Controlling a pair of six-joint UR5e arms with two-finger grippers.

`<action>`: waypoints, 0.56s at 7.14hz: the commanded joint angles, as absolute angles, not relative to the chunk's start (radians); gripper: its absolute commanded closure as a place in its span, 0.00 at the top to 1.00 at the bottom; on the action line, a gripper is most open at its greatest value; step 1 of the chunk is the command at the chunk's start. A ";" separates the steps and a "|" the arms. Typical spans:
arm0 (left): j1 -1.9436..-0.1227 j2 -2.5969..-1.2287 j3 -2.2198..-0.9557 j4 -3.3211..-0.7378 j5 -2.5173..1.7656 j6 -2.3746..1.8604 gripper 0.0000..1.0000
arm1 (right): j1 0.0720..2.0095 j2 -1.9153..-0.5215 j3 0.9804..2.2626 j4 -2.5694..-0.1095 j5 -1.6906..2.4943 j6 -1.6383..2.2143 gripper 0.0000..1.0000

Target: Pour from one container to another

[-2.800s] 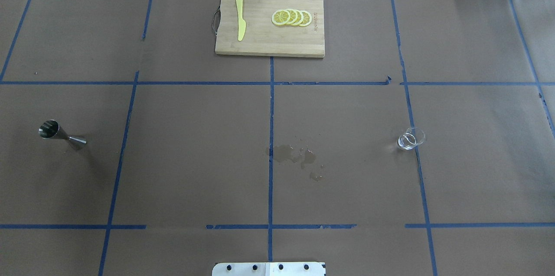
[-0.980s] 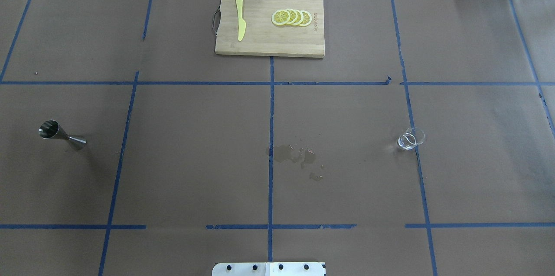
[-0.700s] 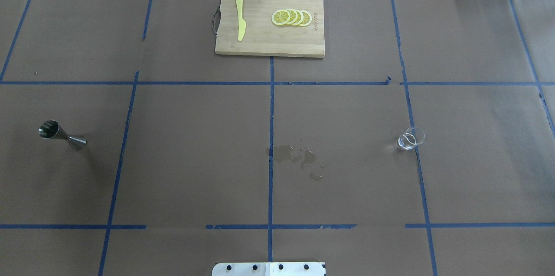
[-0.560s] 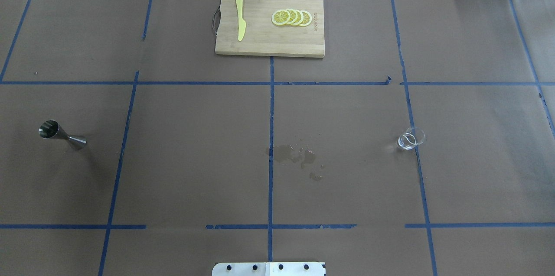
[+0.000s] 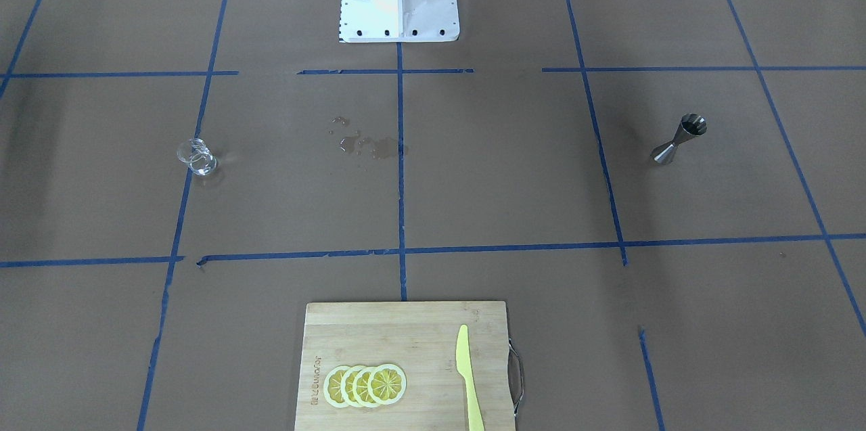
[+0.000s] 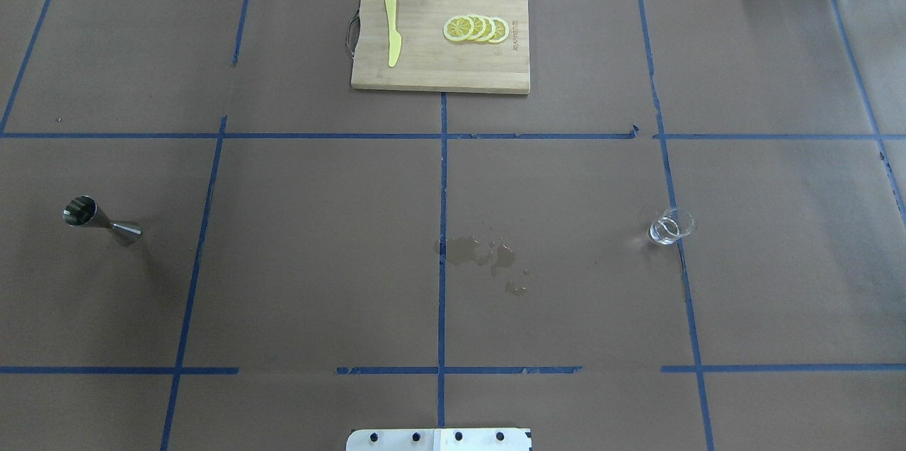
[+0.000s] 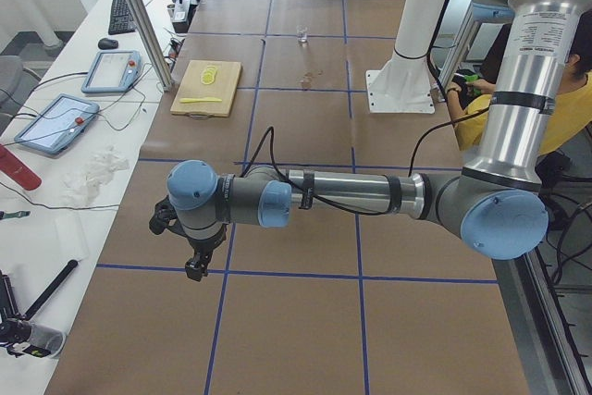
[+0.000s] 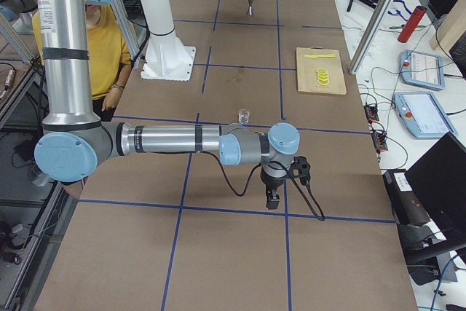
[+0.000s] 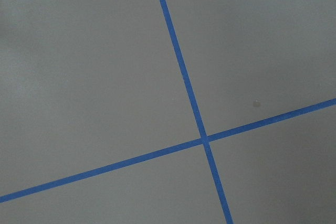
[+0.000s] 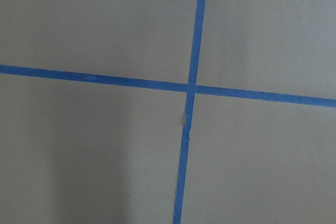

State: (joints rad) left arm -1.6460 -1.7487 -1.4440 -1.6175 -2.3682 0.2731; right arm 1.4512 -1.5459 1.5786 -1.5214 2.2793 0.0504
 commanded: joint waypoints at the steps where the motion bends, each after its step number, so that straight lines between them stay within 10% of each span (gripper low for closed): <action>1: -1.646 -1.750 -1.451 -1.617 -2.368 0.273 1.00 | 1.451 -1.539 1.577 -1.522 2.279 0.052 1.00; 4: -1.644 -1.759 -1.463 -1.612 -2.368 0.272 1.00 | 1.451 -1.532 1.575 -1.523 2.287 0.055 1.00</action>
